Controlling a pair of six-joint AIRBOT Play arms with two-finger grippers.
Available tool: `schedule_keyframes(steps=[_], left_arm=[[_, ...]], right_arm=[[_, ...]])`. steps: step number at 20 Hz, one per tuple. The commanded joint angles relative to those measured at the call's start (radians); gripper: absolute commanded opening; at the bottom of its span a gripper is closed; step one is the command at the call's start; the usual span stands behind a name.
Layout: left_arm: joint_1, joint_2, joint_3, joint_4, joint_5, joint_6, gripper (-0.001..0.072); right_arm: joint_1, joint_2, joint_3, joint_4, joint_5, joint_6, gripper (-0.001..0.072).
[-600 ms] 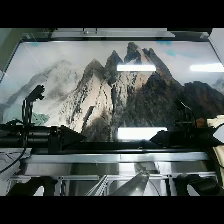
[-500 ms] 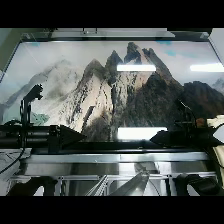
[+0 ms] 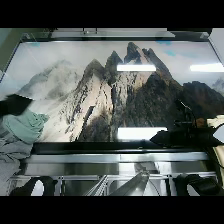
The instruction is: Fold the shirts.
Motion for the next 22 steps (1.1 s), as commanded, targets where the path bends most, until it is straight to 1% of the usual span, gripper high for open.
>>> schedule_keyframes(steps=[1, 2, 4, 6, 8, 10, 11, 13, 14, 15, 16, 17, 18, 19, 20, 22], left_arm=[[0.185, -0.096, 0.050, 0.209, 0.088, -0.190, 0.0711], [0.175, -0.151, 0.051, 0.241, 0.071, -0.190, 0.0711], [0.152, -0.269, 0.051, 0.379, 0.021, -0.189, 0.0711], [0.166, -0.385, 0.051, 0.493, 0.022, -0.190, 0.0710], [0.203, -0.502, 0.051, 0.441, 0.069, -0.188, 0.0708], [0.210, -0.620, 0.051, 0.384, 0.099, -0.136, 0.0708], [0.210, -0.677, 0.051, 0.380, 0.105, -0.117, 0.0708], [0.210, -0.764, 0.051, 0.377, 0.152, -0.107, 0.0705], [0.208, -0.802, 0.059, 0.364, 0.177, -0.105, 0.0690], [0.205, -0.838, 0.076, 0.319, 0.191, -0.079, 0.0689], [0.204, -0.871, 0.101, 0.232, 0.185, -0.026, 0.0653], [0.204, -0.898, 0.130, 0.139, 0.149, 0.027, 0.0365], [0.204, -0.914, 0.162, 0.063, 0.087, 0.072, -0.0007], [0.203, -0.920, 0.205, -0.039, 0.012, 0.114, 0.0014], [0.203, -0.918, 0.247, -0.153, -0.062, 0.152, 0.0014], [0.193, -0.877, 0.332, -0.457, -0.242, 0.251, 0.0013]], right_arm=[[0.001, 0.002, 0.000, 0.000, 0.000, 0.000, 0.0024], [0.001, 0.002, 0.000, 0.000, 0.000, 0.000, 0.0024], [0.001, 0.001, 0.000, 0.000, 0.000, 0.000, 0.0024], [0.001, 0.001, 0.000, 0.000, 0.000, 0.000, 0.0024], [0.001, 0.001, 0.000, 0.000, 0.000, 0.000, 0.0024], [0.001, 0.001, 0.000, 0.000, 0.000, 0.000, 0.0024], [0.001, 0.001, 0.000, 0.000, 0.000, 0.000, 0.0024], [0.001, 0.001, 0.000, 0.000, 0.000, 0.000, 0.0024], [0.001, 0.001, 0.000, 0.000, 0.000, 0.000, 0.0024], [0.001, 0.001, 0.000, 0.000, 0.000, 0.000, 0.0024], [0.001, 0.001, 0.000, 0.000, 0.000, 0.000, 0.0024], [0.001, 0.001, 0.000, 0.000, 0.000, 0.000, 0.0024], [0.001, 0.001, 0.000, 0.000, -0.001, 0.000, 0.0024], [0.001, 0.000, 0.000, -0.001, -0.005, 0.000, 0.0024], [0.001, -0.001, 0.000, -0.001, -0.013, 0.000, 0.0024], [0.001, -0.003, 0.000, 0.007, -0.027, 0.001, 0.0024]])
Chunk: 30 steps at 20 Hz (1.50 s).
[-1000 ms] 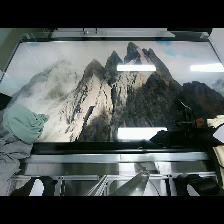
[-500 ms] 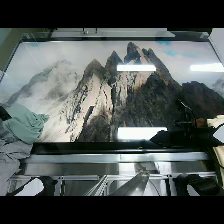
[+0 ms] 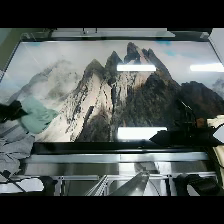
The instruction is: Fold the shirts.
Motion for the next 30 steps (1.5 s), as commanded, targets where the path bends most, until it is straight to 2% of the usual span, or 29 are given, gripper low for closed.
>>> schedule_keyframes(steps=[1, 2, 4, 8, 10, 11, 12, 13, 15, 17, 20, 22, 24, 27, 30], left_arm=[[-0.024, 0.042, 0.130, -0.516, -0.291, 0.171, 0.0013], [-0.055, 0.087, 0.154, -0.621, -0.344, 0.175, 0.0013], [-0.139, 0.176, 0.187, -0.730, -0.422, 0.223, 0.0014], [-0.359, 0.331, 0.188, -0.727, -0.439, 0.246, 0.0015], [-0.480, 0.377, 0.188, -0.685, -0.401, 0.246, 0.0035], [-0.537, 0.393, 0.188, -0.614, -0.354, 0.245, 0.0276], [-0.591, 0.406, 0.188, -0.515, -0.292, 0.231, 0.0329], [-0.641, 0.413, 0.188, -0.413, -0.230, 0.202, 0.0330], [-0.715, 0.415, 0.189, -0.236, -0.169, 0.101, 0.0329], [-0.717, 0.412, 0.188, -0.148, -0.189, 0.047, 0.0329], [-0.625, 0.401, 0.178, -0.101, -0.285, 0.013, 0.0330], [-0.536, 0.403, 0.073, -0.107, -0.288, 0.012, 0.0330], [-0.465, 0.403, -0.096, -0.107, -0.246, 0.014, 0.0330], [-0.422, 0.403, -0.360, -0.108, -0.137, 0.072, 0.0330], [-0.457, 0.403, -0.519, -0.108, -0.047, 0.074, 0.0330]], right_arm=[[0.001, -0.002, 0.000, 0.012, -0.014, 0.001, 0.0024], [0.001, -0.002, 0.000, 0.018, -0.014, 0.001, 0.0024], [0.001, -0.002, 0.000, 0.060, -0.019, 0.001, 0.0024], [0.000, -0.002, 0.000, 0.154, -0.018, -0.022, 0.0025], [0.000, -0.002, 0.000, 0.160, -0.018, -0.034, 0.0055], [0.000, -0.002, 0.000, 0.160, -0.020, -0.034, 0.0254], [0.000, -0.002, 0.000, 0.160, -0.025, -0.034, 0.0510], [0.000, -0.002, 0.000, 0.161, -0.035, -0.033, 0.0619], [-0.004, -0.002, 0.000, 0.160, -0.054, -0.033, 0.0614], [-0.026, -0.003, 0.001, 0.160, -0.063, -0.034, 0.0614], [-0.090, -0.030, 0.001, 0.153, -0.064, -0.060, 0.0613], [-0.120, -0.093, 0.001, 0.153, -0.074, -0.098, 0.0613], [-0.124, -0.199, 0.001, 0.157, -0.134, -0.162, 0.0613], [-0.124, -0.401, 0.001, 0.207, -0.253, -0.252, 0.0614], [-0.124, -0.616, 0.002, 0.439, -0.301, -0.476, 0.0613]])
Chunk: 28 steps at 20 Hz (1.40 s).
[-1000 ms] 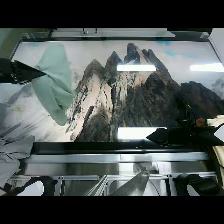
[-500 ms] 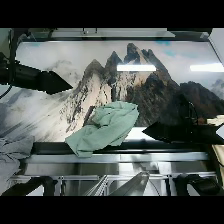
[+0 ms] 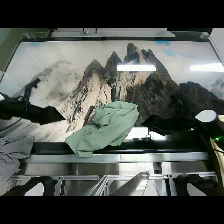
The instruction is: Fold the shirts.
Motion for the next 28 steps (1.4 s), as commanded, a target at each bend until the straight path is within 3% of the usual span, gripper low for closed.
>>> schedule_keyframes(steps=[1, 4, 5, 6, 11, 12, 13, 14, 15, 18, 22, 26, 28], left_arm=[[-0.029, 0.000, -0.193, 0.005, 0.089, 0.017, 0.0330], [-0.110, 0.000, -0.251, -0.037, 0.123, 0.017, 0.0330], [-0.134, -0.002, -0.263, -0.068, 0.150, 0.020, 0.0330], [-0.157, -0.014, -0.265, -0.084, 0.173, 0.028, 0.0330], [-0.284, -0.216, -0.192, -0.129, 0.181, 0.034, 0.0329], [-0.318, -0.257, -0.164, -0.180, 0.174, 0.085, 0.0304], [-0.354, -0.290, -0.136, -0.230, 0.164, 0.150, 0.0078], [-0.386, -0.317, -0.109, -0.260, 0.162, 0.181, 0.0007], [-0.413, -0.336, -0.083, -0.278, 0.163, 0.182, 0.0006], [-0.451, -0.344, 0.006, -0.282, 0.123, 0.182, 0.0006], [-0.410, -0.225, 0.103, -0.286, 0.044, 0.177, 0.0006], [-0.306, 0.019, 0.249, -0.367, -0.053, 0.176, 0.0005], [-0.232, 0.171, 0.375, -0.414, -0.056, 0.177, 0.0006]], right_arm=[[0.000, -0.246, 0.002, 0.301, -0.059, -0.294, 0.0612], [0.021, -0.397, 0.003, 0.660, 0.021, -0.559, 0.0601], [0.031, -0.435, 0.006, 0.752, 0.057, -0.626, 0.0509], [0.042, -0.464, 0.016, 0.796, 0.076, -0.657, 0.0433], [0.098, -0.523, 0.089, 0.803, 0.098, -0.661, 0.0414], [0.098, -0.523, 0.102, 0.802, 0.116, -0.663, 0.0219], [0.097, -0.523, 0.111, 0.803, 0.135, -0.682, 0.0074], [0.097, -0.523, 0.120, 0.803, 0.158, -0.708, 0.0066], [0.097, -0.523, 0.130, 0.803, 0.191, -0.731, 0.0023], [0.096, -0.502, 0.151, 0.803, 0.253, -0.737, 0.0023], [0.086, -0.369, 0.160, 0.804, 0.257, -0.736, 0.0023], [0.081, -0.034, 0.222, 0.811, 0.274, -0.728, 0.0022], [0.081, 0.206, 0.315, 0.808, 0.187, -0.729, 0.0022]])
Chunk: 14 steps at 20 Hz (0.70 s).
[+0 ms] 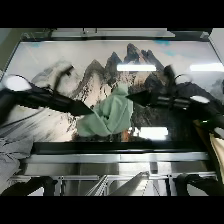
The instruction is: Fold the shirts.
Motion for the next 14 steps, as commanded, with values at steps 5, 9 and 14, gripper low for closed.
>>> schedule_keyframes(steps=[5, 9, 14], left_arm=[[0.251, 0.507, 0.376, -0.059, 0.258, 0.006, 0.0019], [0.286, 0.488, 0.299, -0.064, 0.208, -0.053, 0.0019], [0.248, 0.255, 0.047, -0.061, 0.209, -0.024, 0.0018]], right_arm=[[0.000, 0.729, 0.314, -0.412, -0.550, 0.062, 0.0022], [0.001, 0.634, 0.334, -0.608, -0.507, 0.225, 0.0022], [0.002, 0.120, 0.334, -0.605, -0.455, 0.233, 0.0022]])
